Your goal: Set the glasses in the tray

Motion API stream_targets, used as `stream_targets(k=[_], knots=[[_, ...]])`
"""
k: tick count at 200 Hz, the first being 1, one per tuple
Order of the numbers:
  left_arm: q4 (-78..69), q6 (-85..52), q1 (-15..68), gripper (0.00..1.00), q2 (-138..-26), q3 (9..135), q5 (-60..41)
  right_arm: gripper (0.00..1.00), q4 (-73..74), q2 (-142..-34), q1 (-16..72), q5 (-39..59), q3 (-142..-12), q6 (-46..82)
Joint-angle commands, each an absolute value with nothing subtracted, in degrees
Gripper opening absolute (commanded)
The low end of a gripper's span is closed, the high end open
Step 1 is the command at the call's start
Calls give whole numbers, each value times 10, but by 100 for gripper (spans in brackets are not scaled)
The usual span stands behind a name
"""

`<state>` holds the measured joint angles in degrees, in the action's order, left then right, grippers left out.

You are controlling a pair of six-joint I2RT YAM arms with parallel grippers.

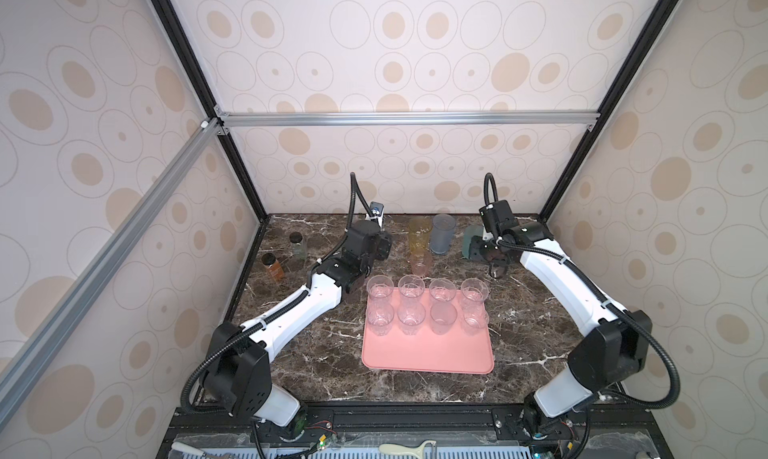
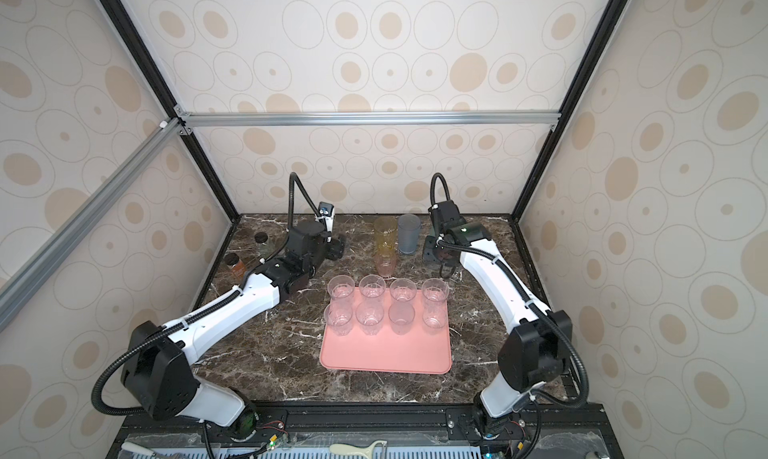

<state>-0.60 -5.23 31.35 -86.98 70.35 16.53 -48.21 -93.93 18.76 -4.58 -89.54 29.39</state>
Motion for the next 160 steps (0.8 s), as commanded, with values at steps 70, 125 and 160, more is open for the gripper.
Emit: stream_targets(k=[70,125,160], knots=[[141,-234,242,63,-1210,1119,-121,31,-435,-963,188,-7,-885,327],[249,-195,267,65,-1351,1330,-68,31,-444,-954,185,-17,-866,312],[250,-178,282,62,-1364,1327,-55,31,-438,-959,185,-10,-858,316]])
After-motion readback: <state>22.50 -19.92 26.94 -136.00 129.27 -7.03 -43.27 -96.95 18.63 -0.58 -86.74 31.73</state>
